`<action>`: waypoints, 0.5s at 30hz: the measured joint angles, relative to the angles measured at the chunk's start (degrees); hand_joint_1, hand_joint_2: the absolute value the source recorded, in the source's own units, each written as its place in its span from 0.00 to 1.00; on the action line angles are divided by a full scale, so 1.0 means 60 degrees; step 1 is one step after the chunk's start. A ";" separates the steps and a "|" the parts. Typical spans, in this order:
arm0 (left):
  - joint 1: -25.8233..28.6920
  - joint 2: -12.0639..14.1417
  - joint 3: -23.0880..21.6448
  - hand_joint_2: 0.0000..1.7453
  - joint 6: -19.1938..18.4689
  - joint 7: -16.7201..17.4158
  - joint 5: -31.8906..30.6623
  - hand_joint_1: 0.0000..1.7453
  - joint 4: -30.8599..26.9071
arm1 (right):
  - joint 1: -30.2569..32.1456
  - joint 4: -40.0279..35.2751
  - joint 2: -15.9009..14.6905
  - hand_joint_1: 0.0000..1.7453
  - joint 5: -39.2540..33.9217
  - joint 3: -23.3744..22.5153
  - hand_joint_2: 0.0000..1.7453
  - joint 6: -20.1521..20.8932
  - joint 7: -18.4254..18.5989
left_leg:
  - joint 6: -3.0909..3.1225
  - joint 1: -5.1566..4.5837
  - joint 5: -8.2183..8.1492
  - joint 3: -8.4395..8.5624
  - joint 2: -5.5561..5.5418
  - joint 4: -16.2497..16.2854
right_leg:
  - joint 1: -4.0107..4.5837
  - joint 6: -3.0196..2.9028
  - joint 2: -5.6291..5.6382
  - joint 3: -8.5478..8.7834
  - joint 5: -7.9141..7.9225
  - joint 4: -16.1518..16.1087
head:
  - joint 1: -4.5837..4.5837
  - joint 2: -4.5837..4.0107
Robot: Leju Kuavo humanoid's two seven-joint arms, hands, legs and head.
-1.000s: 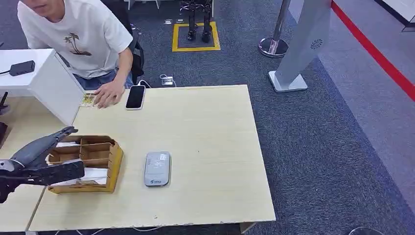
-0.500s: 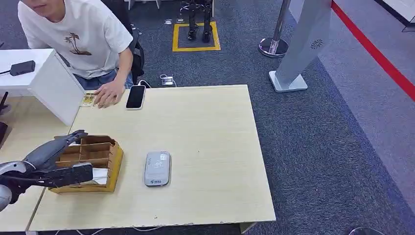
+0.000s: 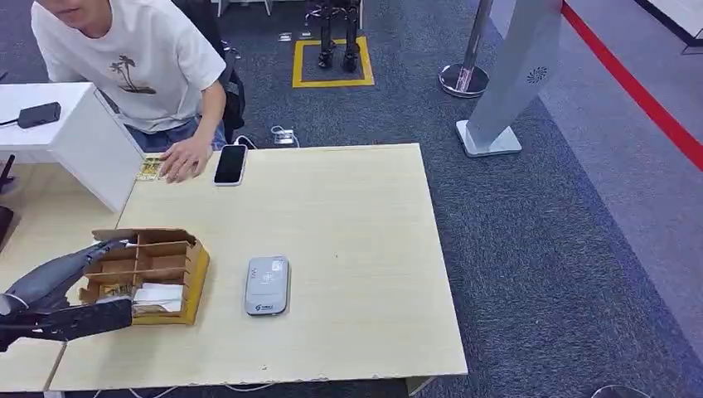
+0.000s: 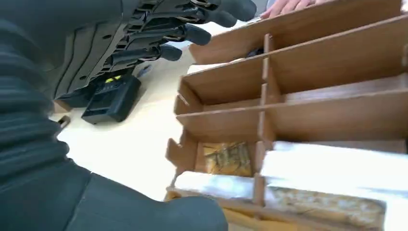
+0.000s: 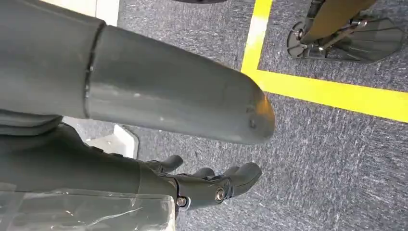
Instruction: Pass the card to the sensor for recognition and then transmit it.
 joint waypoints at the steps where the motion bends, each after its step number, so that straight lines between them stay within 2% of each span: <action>1: 0.0066 0.0048 0.0044 1.00 0.0007 0.0000 0.0000 0.00 -0.0044 | 0.0003 0.0000 0.0000 0.00 0.0004 0.0000 0.00 0.0000 0.0000 | 0.0000 0.0000 0.0000 0.0000 0.0000 0.0000 | 0.0000 0.0000 0.0000 0.0000 0.0000 0.0000 | -0.0004 0.0000; 5: 0.0196 0.0179 0.0132 1.00 0.0022 0.0011 0.0007 0.00 -0.0164 | 0.0002 0.0000 0.0000 0.00 0.0036 0.0000 0.00 0.0004 -0.0007 | 0.0000 0.0000 0.0001 0.0001 -0.0004 0.0000 | 0.0000 0.0000 -0.0003 0.0002 0.0001 0.0000 | 0.0004 0.0000; 15: 0.0185 0.0081 0.0244 1.00 -0.0135 0.0022 -0.0040 0.00 -0.0186 | -0.0001 0.0000 0.0000 0.00 0.0036 0.0000 0.00 0.0004 -0.0014 | 0.0000 0.0000 0.0001 0.0001 -0.0003 0.0001 | 0.0000 0.0000 -0.0002 0.0001 0.0000 0.0000 | 0.0000 0.0000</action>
